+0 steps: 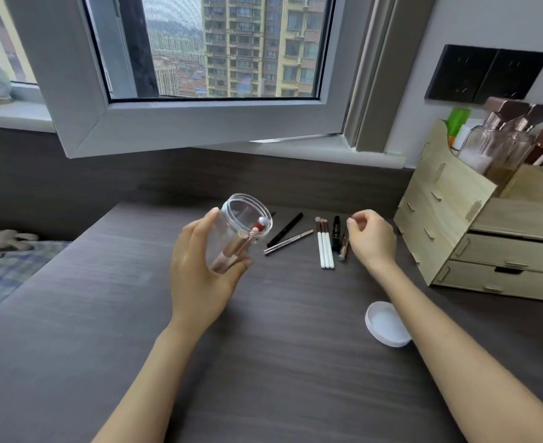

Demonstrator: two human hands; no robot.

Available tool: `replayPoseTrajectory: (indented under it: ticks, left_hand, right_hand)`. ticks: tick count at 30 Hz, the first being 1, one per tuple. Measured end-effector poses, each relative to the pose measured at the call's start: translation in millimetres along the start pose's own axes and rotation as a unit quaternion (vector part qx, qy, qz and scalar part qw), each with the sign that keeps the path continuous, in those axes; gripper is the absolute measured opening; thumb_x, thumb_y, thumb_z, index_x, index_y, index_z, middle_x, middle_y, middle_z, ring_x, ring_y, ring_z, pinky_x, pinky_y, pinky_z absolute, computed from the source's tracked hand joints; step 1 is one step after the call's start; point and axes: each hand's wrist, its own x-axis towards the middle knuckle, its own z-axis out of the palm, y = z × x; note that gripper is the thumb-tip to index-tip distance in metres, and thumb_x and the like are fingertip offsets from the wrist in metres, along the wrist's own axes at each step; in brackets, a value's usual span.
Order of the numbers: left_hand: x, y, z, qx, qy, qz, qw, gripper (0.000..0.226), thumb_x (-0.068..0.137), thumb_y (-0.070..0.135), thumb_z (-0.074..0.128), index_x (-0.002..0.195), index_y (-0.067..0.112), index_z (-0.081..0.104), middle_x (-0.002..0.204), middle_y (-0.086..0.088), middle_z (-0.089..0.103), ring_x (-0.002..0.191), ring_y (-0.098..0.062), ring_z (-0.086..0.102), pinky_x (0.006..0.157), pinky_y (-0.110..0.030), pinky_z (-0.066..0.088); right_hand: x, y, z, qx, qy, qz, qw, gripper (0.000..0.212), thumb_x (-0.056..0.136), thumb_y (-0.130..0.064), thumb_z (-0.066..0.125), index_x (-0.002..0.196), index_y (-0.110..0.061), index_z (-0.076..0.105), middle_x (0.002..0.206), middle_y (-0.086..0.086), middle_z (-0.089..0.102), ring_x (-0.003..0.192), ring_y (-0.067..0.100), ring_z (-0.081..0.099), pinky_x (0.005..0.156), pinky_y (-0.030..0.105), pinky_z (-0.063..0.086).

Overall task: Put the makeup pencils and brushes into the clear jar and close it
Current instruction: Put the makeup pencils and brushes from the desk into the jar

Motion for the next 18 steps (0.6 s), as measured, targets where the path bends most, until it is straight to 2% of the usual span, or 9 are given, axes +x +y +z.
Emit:
replayPoseTrajectory:
  ticks: [2,3,5,7,10,12,13,15,18]
  left_hand:
    - [1,1,0,-0.010,0.005,-0.014,1.000,0.079,0.061,0.023,0.081,0.131,0.024,0.044,0.118,0.020,0.043,0.109,-0.018,0.052,0.088,-0.046,0.052]
    - [1,2,0,-0.007,0.006,-0.009,1.000,0.079,0.061,0.023,0.081,0.131,0.024,0.044,0.118,0.018,0.044,0.109,-0.018,0.052,0.087,-0.048,0.052]
    - [1,2,0,0.009,0.004,0.012,1.000,0.079,0.061,0.022,0.081,0.130,0.022,0.043,0.119,0.005,0.051,0.109,-0.021,0.054,0.091,-0.038,0.049]
    - [1,2,1,0.026,-0.007,0.023,0.999,0.079,0.061,0.020,0.084,0.130,0.019,0.043,0.120,-0.008,0.057,0.109,-0.022,0.054,0.092,-0.025,0.042]
    - [1,3,2,0.041,-0.021,0.029,0.999,0.083,0.059,0.011,0.089,0.129,0.017,0.044,0.120,-0.012,0.059,0.109,-0.021,0.053,0.092,-0.013,0.036]
    - [0,3,1,0.045,-0.024,0.036,0.998,0.083,0.058,0.009,0.090,0.129,0.015,0.046,0.120,-0.012,0.059,0.109,-0.018,0.051,0.093,-0.004,0.030]
    - [0,3,1,0.045,-0.025,0.037,0.998,0.083,0.058,0.009,0.090,0.129,0.014,0.047,0.120,-0.011,0.059,0.109,-0.018,0.051,0.093,-0.002,0.028]
    - [-1,4,0,0.046,-0.026,0.040,0.998,0.083,0.058,0.009,0.090,0.129,0.012,0.048,0.120,-0.011,0.059,0.109,-0.017,0.050,0.093,-0.001,0.027]
    - [-2,5,1,0.043,-0.028,0.045,0.998,0.085,0.057,0.010,0.090,0.130,0.014,0.047,0.121,-0.010,0.059,0.109,-0.017,0.050,0.094,-0.002,0.028]
  right_hand:
    - [17,13,10,-0.096,-0.063,0.077,0.990,0.035,0.089,-0.032,0.056,0.115,-0.009,0.056,0.118,0.015,0.065,0.110,0.035,0.058,0.084,0.036,0.046]
    - [22,16,13,-0.122,-0.099,0.102,0.982,0.040,0.087,-0.035,0.058,0.117,-0.008,0.053,0.121,0.015,0.062,0.113,0.034,0.057,0.084,0.035,0.045]
    - [26,18,20,-0.136,-0.148,0.126,0.971,0.046,0.081,-0.034,0.063,0.117,-0.006,0.052,0.121,0.014,0.062,0.111,0.033,0.059,0.078,0.032,0.043]
    - [26,17,25,-0.133,-0.155,0.129,0.970,0.036,0.076,-0.023,0.063,0.106,-0.004,0.057,0.112,0.016,0.066,0.103,0.034,0.062,0.070,0.029,0.040]
    - [24,15,23,-0.124,-0.161,0.134,0.970,0.008,0.073,-0.014,0.058,0.073,-0.006,0.056,0.077,0.011,0.069,0.074,0.028,0.066,0.057,0.023,0.040]
    - [23,16,17,-0.098,-0.158,0.156,0.970,0.015,0.073,-0.012,0.058,0.062,-0.008,0.049,0.057,0.007,0.059,0.054,0.024,0.056,0.046,0.023,0.035]
    - [22,17,13,-0.061,-0.147,0.170,0.972,0.018,0.073,-0.011,0.059,0.060,-0.008,0.047,0.055,0.007,0.054,0.050,0.024,0.052,0.045,0.022,0.034]
    - [19,17,1,0.093,-0.133,0.215,0.963,0.019,0.075,-0.005,0.058,0.058,-0.005,0.048,0.050,0.008,0.048,0.040,0.020,0.047,0.037,0.020,0.036]
    - [2,1,-32,0.368,-0.125,0.224,0.894,0.022,0.083,0.003,0.052,0.063,-0.004,0.055,0.038,0.003,0.056,0.028,0.005,0.051,0.032,0.012,0.042]
